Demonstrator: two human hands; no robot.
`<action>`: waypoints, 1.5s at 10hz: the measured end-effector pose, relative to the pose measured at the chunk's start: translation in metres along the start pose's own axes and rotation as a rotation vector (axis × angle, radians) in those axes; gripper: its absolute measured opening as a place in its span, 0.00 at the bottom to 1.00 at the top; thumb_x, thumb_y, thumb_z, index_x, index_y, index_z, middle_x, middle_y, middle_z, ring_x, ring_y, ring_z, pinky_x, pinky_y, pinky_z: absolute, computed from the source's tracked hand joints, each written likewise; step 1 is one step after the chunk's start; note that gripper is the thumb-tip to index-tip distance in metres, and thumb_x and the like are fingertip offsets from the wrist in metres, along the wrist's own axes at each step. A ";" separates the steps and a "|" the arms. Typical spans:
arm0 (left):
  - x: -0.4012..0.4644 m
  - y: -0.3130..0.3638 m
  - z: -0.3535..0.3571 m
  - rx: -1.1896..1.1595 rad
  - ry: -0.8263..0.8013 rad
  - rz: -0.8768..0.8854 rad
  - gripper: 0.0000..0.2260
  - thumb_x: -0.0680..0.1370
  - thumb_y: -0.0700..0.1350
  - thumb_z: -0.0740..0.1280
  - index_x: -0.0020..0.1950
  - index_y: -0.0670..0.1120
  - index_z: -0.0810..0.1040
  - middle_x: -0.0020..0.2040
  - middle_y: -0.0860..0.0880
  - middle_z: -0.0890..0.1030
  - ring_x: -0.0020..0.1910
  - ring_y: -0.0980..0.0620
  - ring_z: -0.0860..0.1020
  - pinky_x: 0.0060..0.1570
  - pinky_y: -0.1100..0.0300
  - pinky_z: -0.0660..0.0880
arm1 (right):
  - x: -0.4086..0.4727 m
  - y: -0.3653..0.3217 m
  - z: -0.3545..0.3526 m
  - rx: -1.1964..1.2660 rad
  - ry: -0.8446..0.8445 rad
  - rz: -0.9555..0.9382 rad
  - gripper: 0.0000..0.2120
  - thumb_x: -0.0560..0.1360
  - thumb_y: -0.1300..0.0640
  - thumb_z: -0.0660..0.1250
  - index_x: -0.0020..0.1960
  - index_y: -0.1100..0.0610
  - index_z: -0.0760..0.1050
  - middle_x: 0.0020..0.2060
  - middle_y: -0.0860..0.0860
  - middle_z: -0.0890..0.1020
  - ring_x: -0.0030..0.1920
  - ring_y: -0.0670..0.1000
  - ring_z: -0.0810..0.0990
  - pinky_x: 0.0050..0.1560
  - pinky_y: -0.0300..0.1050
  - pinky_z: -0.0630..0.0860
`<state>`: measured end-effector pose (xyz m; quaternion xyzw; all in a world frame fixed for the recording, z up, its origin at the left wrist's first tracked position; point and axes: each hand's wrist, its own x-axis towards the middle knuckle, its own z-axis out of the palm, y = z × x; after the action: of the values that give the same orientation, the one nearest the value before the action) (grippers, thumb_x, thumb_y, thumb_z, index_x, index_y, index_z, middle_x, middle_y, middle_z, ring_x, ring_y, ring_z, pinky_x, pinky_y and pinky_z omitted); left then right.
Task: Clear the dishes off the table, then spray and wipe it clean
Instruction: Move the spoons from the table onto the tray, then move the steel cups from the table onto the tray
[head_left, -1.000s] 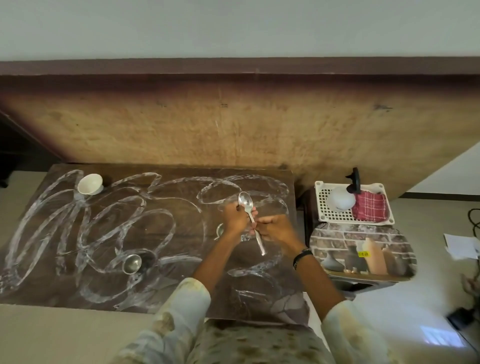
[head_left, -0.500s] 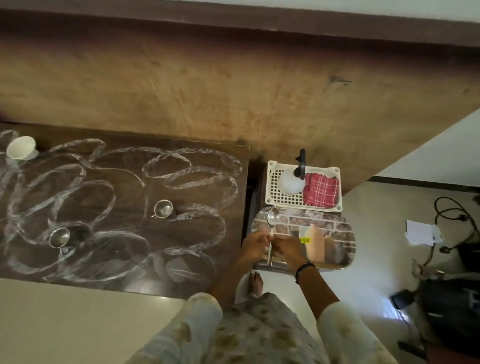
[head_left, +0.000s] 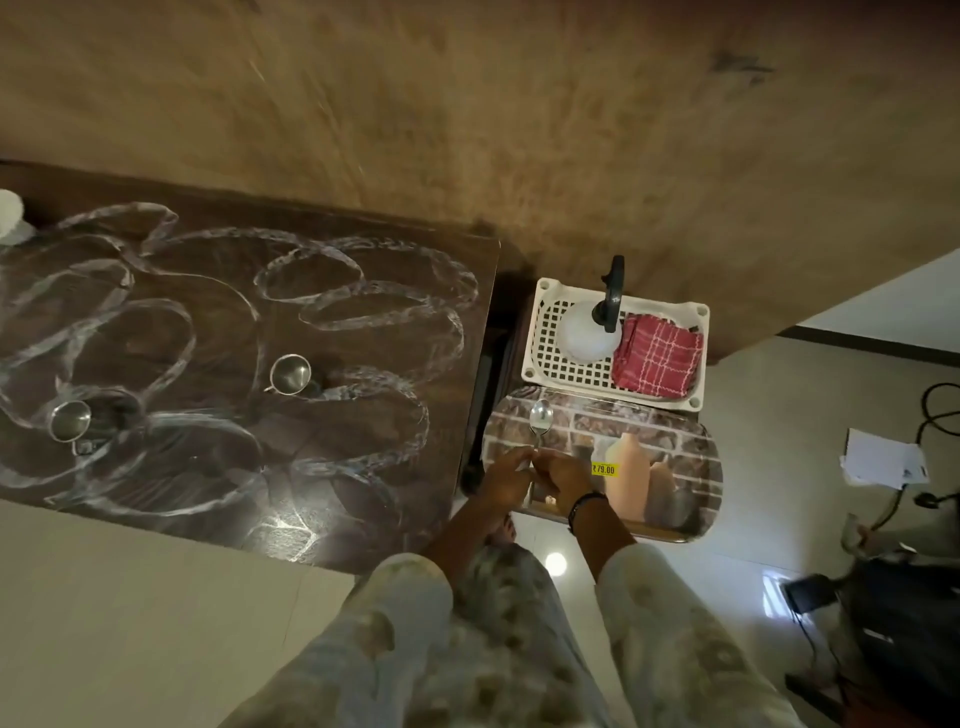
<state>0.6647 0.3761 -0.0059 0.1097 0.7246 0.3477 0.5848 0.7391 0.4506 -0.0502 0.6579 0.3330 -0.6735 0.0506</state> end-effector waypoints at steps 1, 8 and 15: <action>0.011 -0.004 0.000 -0.076 -0.020 0.000 0.17 0.76 0.27 0.56 0.63 0.35 0.71 0.52 0.46 0.76 0.48 0.58 0.77 0.47 0.69 0.73 | 0.005 -0.002 0.000 -0.008 0.009 0.013 0.11 0.77 0.62 0.64 0.37 0.54 0.74 0.29 0.48 0.78 0.33 0.47 0.74 0.37 0.39 0.74; 0.006 -0.016 -0.027 -0.106 0.020 -0.079 0.15 0.80 0.37 0.56 0.59 0.54 0.72 0.50 0.60 0.73 0.40 0.68 0.73 0.39 0.75 0.72 | -0.012 -0.015 0.010 -0.093 0.191 -0.197 0.10 0.73 0.69 0.64 0.44 0.59 0.82 0.42 0.56 0.82 0.42 0.54 0.81 0.44 0.41 0.78; -0.056 -0.070 -0.329 -0.221 0.583 -0.001 0.11 0.78 0.36 0.60 0.59 0.35 0.75 0.54 0.40 0.80 0.55 0.41 0.78 0.58 0.48 0.74 | -0.093 -0.033 0.284 -0.423 -0.322 -0.289 0.12 0.77 0.68 0.61 0.60 0.67 0.75 0.59 0.63 0.78 0.58 0.58 0.78 0.60 0.46 0.72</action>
<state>0.3944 0.1694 0.0178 -0.0594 0.8197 0.4409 0.3608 0.4925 0.2956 0.0236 0.4635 0.5436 -0.6851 0.1423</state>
